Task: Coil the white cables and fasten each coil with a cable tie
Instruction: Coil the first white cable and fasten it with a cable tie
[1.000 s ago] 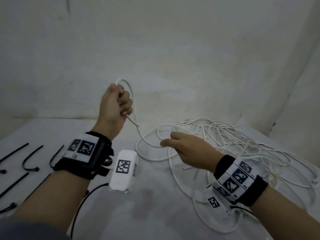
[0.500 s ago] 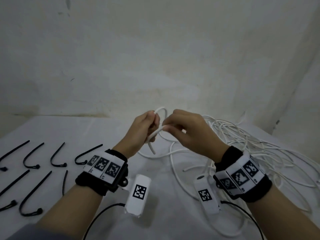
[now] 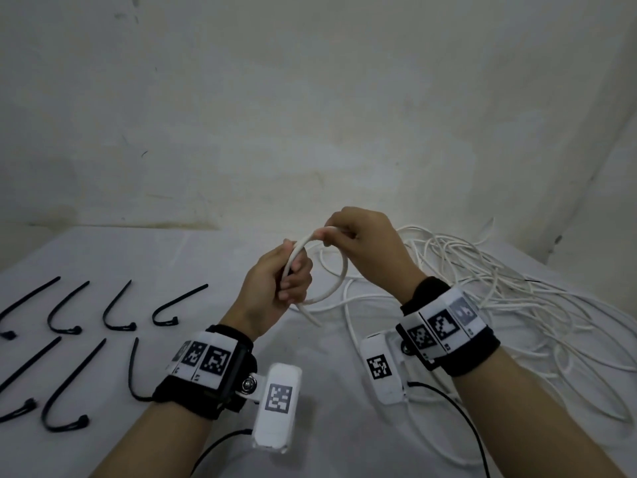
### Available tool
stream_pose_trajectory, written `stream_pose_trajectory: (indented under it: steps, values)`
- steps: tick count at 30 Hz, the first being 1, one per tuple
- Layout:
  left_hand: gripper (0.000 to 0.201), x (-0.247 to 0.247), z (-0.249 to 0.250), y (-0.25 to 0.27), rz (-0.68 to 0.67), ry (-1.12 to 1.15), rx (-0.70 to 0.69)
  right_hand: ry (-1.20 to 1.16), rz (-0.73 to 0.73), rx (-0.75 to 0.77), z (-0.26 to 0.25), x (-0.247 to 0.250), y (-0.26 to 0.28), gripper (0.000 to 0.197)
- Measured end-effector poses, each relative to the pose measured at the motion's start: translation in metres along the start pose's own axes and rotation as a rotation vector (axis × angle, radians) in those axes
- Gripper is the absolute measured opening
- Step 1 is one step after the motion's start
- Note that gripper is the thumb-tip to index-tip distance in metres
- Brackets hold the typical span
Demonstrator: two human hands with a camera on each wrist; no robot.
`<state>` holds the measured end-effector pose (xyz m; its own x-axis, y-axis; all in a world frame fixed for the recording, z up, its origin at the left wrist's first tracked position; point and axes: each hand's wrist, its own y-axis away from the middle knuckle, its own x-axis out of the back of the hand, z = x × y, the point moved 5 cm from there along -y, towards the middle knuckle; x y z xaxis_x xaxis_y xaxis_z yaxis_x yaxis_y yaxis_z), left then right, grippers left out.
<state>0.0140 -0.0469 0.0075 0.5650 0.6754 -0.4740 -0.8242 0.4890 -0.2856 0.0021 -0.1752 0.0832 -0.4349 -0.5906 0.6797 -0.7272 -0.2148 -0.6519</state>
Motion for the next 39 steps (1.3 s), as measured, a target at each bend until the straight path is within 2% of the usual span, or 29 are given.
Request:
stream_pose_trajectory:
  steps: [5,7,13,17,20,24,26,31,35,39]
  values:
    - [0.045,0.009,-0.004,0.004,0.042,0.117,0.032,-0.065,0.021,-0.004,0.0,-0.013,-0.002,0.037]
    - [0.045,0.013,-0.002,0.006,0.077,0.167,0.022,-0.09,-0.013,-0.021,0.004,-0.015,-0.001,0.034]
    - [0.041,0.034,0.021,0.006,0.168,0.337,-0.114,-0.076,-0.302,-0.153,0.057,0.001,0.022,0.012]
    - [0.041,0.046,0.03,0.009,0.191,0.375,-0.163,0.142,-0.405,-0.198,0.094,0.016,0.039,0.021]
    - [0.041,0.047,0.028,0.009,0.19,0.373,-0.165,0.157,-0.262,-0.228,0.102,0.03,0.032,0.017]
    - [0.032,0.046,0.029,0.01,0.143,0.38,-0.193,0.053,0.076,-0.182,0.092,0.058,0.009,0.006]
    - [0.032,0.051,0.035,0.011,0.15,0.398,-0.227,-0.01,0.113,-0.206,0.092,0.064,0.005,0.006]
    - [0.032,0.067,0.049,0.014,0.19,0.48,-0.29,0.052,-0.112,-0.195,0.098,0.038,0.022,0.015]
    - [0.03,0.07,0.052,0.015,0.258,0.481,-0.308,0.212,-0.242,0.001,0.083,0.012,0.032,0.022]
    - [0.033,0.072,0.051,0.014,0.301,0.467,-0.309,0.539,-0.432,0.19,0.062,-0.014,0.047,0.042]
